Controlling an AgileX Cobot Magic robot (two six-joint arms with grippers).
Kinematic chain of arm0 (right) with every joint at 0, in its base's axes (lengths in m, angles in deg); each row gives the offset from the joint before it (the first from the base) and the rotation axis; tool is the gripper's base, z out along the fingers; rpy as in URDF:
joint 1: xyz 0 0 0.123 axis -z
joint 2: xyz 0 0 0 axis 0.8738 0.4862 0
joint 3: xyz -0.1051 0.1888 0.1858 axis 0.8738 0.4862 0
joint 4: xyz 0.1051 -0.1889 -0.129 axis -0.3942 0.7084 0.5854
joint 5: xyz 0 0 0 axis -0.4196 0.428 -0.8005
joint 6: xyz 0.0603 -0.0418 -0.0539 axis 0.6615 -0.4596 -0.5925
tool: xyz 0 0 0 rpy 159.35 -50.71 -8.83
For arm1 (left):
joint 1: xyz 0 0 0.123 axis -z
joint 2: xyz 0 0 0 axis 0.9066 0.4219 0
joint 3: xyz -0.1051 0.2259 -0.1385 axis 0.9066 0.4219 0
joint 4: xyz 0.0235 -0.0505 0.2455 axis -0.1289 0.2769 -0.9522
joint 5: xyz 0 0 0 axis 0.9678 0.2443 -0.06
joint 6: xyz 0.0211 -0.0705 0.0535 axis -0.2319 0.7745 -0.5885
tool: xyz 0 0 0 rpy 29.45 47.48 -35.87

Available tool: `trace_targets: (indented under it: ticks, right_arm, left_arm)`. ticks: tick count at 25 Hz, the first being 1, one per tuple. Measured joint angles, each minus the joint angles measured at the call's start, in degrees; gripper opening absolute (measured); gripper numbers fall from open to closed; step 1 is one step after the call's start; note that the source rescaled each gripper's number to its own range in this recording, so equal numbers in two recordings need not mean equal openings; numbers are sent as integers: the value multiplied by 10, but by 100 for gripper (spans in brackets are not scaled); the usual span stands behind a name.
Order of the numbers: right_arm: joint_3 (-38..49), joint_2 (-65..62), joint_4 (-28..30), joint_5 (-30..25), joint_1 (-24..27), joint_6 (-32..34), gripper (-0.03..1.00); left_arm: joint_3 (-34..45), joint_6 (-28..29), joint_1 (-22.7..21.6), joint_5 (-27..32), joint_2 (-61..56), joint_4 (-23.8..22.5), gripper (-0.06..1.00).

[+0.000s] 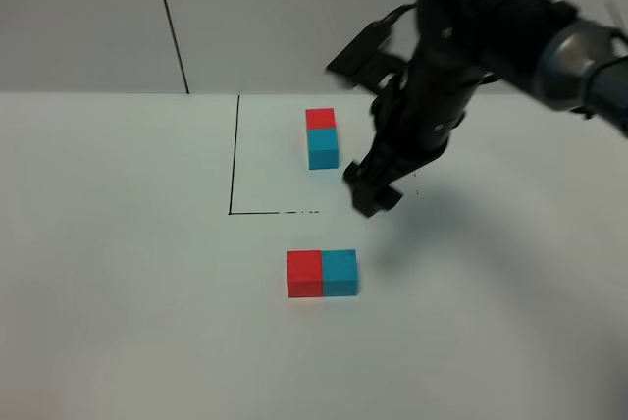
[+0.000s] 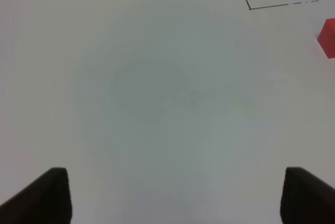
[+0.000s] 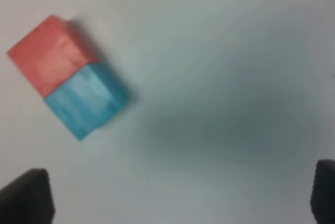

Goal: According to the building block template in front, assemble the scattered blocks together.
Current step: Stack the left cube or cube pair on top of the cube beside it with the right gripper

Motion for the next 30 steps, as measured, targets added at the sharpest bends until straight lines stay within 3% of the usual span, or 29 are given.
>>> trace_targets:
  ticks: [3,6,13,20,26,30]
  right_arm:
    - [49,-72,1,31,59,84,97]
    - [137,-163,14,109,99,158,97]
    - [379,-353,74,308,117,336,97]
    - [531,-429,80,471,117,367,97]
    - [536,-435,80,481,117,367,97]
    - [485,-417,81,399,114,309,97]
  left_arm:
    - [0,0,0,0,0,0,89]
    - [0,0,0,0,0,0,89]
    - [0,0,0,0,0,0,89]
    - [0,0,0,0,0,0,89]
    - [0,0,0,0,0,0,89]
    - [0,0,0,0,0,0,89]
